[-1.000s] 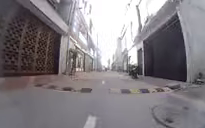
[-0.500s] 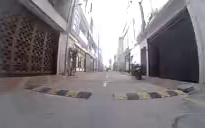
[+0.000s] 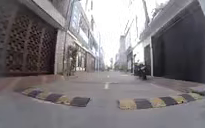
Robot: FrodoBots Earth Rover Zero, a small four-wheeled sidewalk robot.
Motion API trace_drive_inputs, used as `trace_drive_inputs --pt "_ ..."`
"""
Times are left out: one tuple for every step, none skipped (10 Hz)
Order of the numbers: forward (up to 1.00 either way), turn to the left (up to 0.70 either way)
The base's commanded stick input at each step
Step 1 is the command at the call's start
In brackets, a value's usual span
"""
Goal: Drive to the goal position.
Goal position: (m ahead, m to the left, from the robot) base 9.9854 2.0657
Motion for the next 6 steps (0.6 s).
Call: trace_drive_inputs --pt "1.0 -0.07" --pt "1.0 -0.25" --pt "1.0 -0.27" --pt "1.0 -0.09" --pt "1.0 0.0" --pt "1.0 0.0"
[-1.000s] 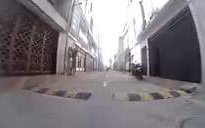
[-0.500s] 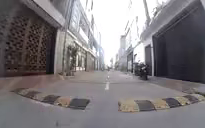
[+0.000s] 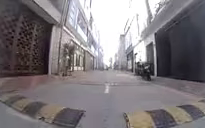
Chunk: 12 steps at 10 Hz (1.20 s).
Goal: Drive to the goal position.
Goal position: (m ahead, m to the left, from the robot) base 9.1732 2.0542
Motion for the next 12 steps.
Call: trace_drive_inputs --pt "1.0 0.0" --pt "1.0 0.0" --pt "1.0 0.0" --pt "1.0 0.0" --pt "1.0 0.0" --pt "1.0 0.0" --pt "1.0 0.0" --pt "1.0 0.0" --pt "1.0 -0.03" --pt "1.0 -0.27" --pt "1.0 -0.27" --pt "1.0 -0.27"
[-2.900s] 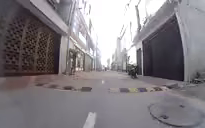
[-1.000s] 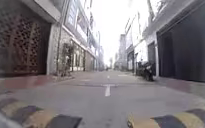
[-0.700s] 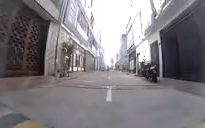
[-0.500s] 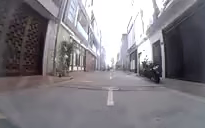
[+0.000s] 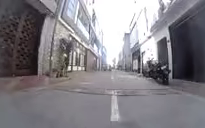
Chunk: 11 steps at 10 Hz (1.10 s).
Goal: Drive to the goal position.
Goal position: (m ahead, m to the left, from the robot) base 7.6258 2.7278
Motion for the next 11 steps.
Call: trace_drive_inputs --pt "1.0 -0.27" --pt "1.0 -0.27" --pt "1.0 -0.27" --pt "1.0 -0.27" --pt "1.0 -0.27" --pt "1.0 -0.27" --pt "1.0 -0.27" --pt "1.0 -0.22" --pt "1.0 0.03" --pt "1.0 0.27" --pt "1.0 0.27"
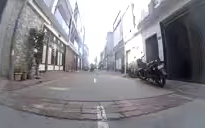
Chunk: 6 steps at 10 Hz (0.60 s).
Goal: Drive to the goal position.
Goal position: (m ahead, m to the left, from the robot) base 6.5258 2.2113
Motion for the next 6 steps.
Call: trace_drive_inputs --pt "1.0 0.27" --pt "1.0 0.27" --pt "1.0 0.27" --pt "1.0 0.27" --pt "1.0 0.27" --pt "1.0 0.27"
